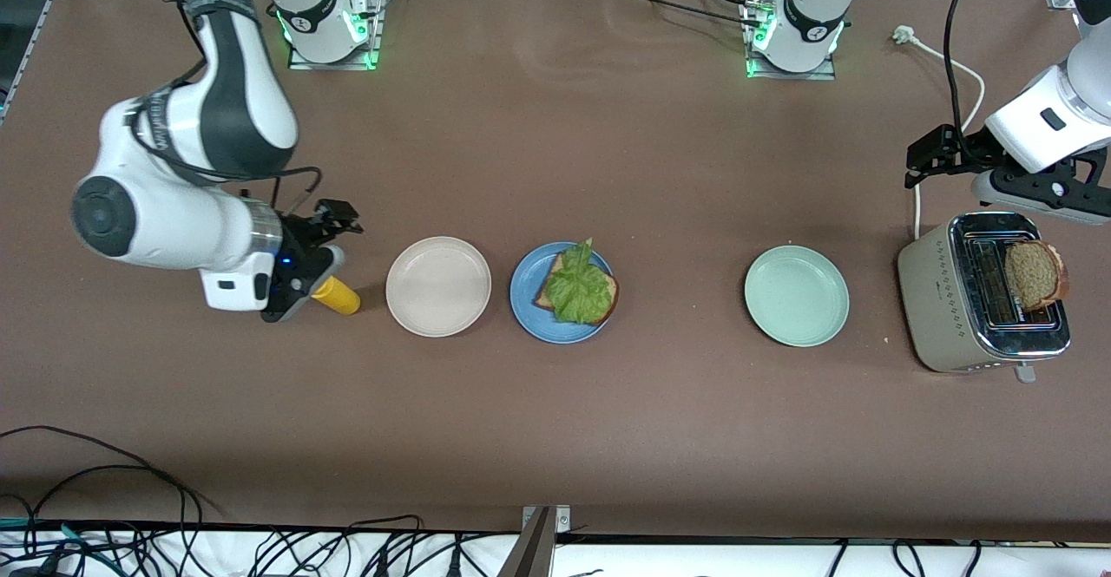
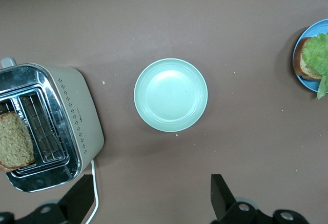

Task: Make sandwich in blue plate with both arms
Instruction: 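Open the right gripper and move it to the yellow mustard bottle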

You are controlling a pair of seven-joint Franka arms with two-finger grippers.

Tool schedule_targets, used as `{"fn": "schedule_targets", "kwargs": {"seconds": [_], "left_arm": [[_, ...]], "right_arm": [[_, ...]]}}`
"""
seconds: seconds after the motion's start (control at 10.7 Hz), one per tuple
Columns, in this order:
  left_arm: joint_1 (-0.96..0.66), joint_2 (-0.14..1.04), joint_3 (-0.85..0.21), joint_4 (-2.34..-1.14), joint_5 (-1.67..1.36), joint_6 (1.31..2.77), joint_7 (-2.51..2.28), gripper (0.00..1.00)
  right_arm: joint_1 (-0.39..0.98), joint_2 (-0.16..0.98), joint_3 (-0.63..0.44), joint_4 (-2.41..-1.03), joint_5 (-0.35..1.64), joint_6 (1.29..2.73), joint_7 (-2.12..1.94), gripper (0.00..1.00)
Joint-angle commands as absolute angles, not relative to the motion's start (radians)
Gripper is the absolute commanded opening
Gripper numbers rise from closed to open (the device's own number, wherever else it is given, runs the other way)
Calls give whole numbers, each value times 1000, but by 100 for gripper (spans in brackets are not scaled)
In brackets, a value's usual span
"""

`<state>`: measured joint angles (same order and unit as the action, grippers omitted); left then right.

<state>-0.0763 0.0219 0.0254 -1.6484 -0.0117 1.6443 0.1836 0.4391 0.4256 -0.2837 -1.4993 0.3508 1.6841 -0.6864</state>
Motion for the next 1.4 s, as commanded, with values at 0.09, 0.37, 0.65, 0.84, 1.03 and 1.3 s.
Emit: {"fn": "schedule_targets", "kwargs": {"seconds": [0.09,0.37,0.65,0.84,1.03,1.3], "left_arm": [[-72,31,21,-1621,5,1624,183,100],[-72,31,21,-1623,5,1624,181,100],[-72,32,21,-1621,5,1624,181,100],[-72,32,21,-1621,5,1624,181,100],[-71,32,21,-1621,6,1624,183,100],[-71,32,25,-1621,5,1624,183,100]], "right_arm": [[229,411,-265,-1537,403,1660,-1221,100],[89,513,-267,-1532,591,1663,-1594,100],[17,622,-267,-1529,754,1658,-1927,100],[3,688,-267,-1525,828,1654,-2055,100],[6,739,-265,-1526,889,1657,-2155,100],[8,837,-264,-1526,1023,1666,-2339,100]]}}
